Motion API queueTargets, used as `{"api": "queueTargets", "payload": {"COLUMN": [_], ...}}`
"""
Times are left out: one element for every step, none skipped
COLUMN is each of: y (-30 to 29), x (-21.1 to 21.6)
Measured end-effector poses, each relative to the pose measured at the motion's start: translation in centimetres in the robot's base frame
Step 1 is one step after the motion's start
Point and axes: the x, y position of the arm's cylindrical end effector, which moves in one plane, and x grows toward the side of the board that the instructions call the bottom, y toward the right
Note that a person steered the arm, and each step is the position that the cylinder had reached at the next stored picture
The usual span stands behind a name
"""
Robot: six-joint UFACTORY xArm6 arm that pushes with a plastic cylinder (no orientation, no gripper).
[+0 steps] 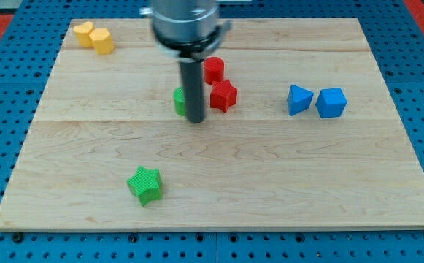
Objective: Push green star and green circle towards red star
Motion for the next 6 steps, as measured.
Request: {"api": "queueTargets", "payload": {"y": [0.8, -2.6, -7.2, -8.7, -9.2, -14.5], "x": [11.2, 18.2, 15.5, 11.2, 13.2, 16.3]}}
